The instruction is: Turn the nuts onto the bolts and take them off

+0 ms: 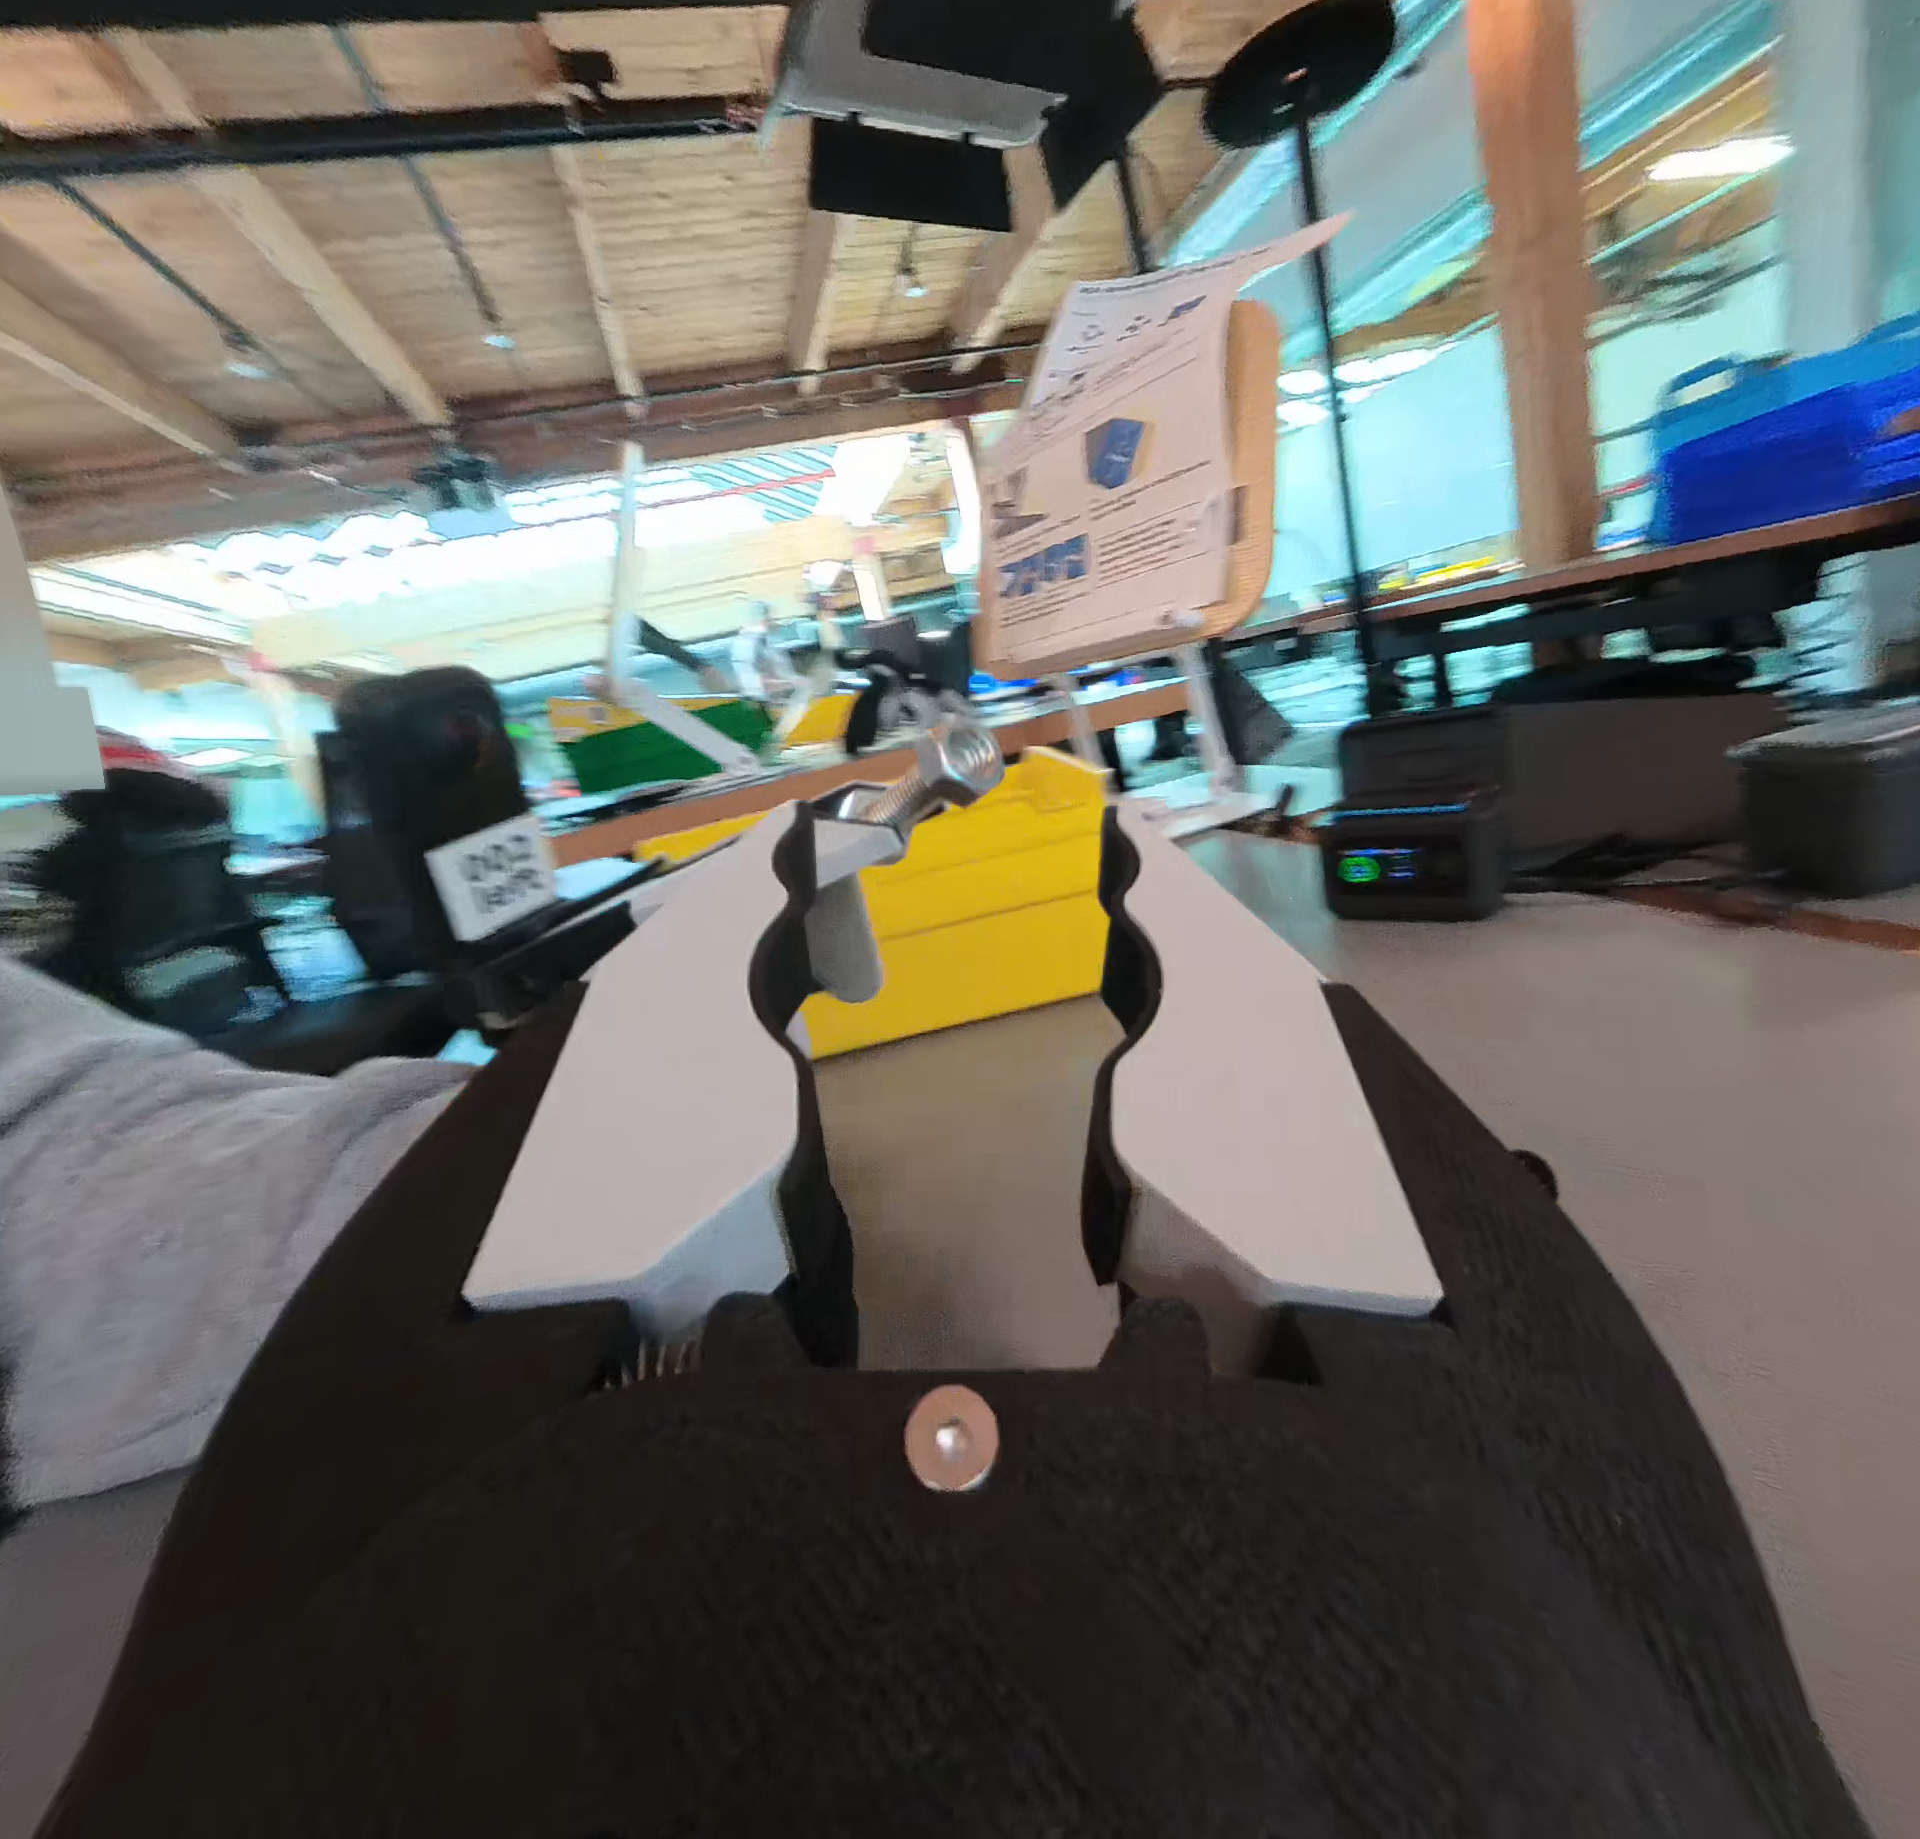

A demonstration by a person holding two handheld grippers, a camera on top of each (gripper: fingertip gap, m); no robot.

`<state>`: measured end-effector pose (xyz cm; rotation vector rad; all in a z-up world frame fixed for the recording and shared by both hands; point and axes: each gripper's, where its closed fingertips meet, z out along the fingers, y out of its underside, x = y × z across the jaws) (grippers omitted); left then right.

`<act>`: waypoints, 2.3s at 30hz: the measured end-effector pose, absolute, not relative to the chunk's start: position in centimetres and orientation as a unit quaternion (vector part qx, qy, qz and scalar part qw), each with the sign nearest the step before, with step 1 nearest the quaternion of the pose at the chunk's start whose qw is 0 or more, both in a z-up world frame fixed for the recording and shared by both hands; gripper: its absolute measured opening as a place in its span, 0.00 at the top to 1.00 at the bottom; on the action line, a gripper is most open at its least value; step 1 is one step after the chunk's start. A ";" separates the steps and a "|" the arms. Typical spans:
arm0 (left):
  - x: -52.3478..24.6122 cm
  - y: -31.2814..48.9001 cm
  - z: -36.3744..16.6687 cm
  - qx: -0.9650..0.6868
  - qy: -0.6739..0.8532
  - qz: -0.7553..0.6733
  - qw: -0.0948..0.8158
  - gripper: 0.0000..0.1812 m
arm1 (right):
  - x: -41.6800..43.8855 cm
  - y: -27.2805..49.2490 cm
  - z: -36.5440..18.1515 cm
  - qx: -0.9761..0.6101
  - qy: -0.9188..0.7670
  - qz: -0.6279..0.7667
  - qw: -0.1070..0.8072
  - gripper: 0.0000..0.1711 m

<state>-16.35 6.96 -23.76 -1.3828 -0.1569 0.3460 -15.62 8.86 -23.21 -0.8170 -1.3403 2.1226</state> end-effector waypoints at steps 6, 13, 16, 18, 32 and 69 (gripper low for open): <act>-14.6 6.5 -21.8 -0.570 -0.064 0.004 0.819 0.92 | -14.2 7.0 -22.2 -0.254 -0.476 0.834 0.120 0.75; -12.3 5.8 -20.2 -0.500 -0.035 -0.176 0.847 0.92 | -12.3 6.3 -20.1 -0.219 -0.445 0.864 0.082 0.83; -11.3 5.7 -19.8 -0.479 -0.019 -0.236 0.845 0.92 | -11.7 5.8 -19.6 -0.207 -0.452 0.863 0.096 0.84; -10.5 5.6 -19.5 -0.467 -0.008 -0.275 0.840 0.92 | -11.3 5.6 -19.0 -0.197 -0.451 0.864 0.108 0.84; -10.8 7.5 -23.1 -0.616 -0.004 -0.207 0.760 0.71 | -11.3 5.1 -21.2 -0.221 -0.609 0.742 0.172 0.96; -11.6 6.5 -23.8 -0.633 0.008 -0.170 0.755 0.91 | -9.6 4.4 -21.0 -0.176 -0.614 0.756 0.147 0.65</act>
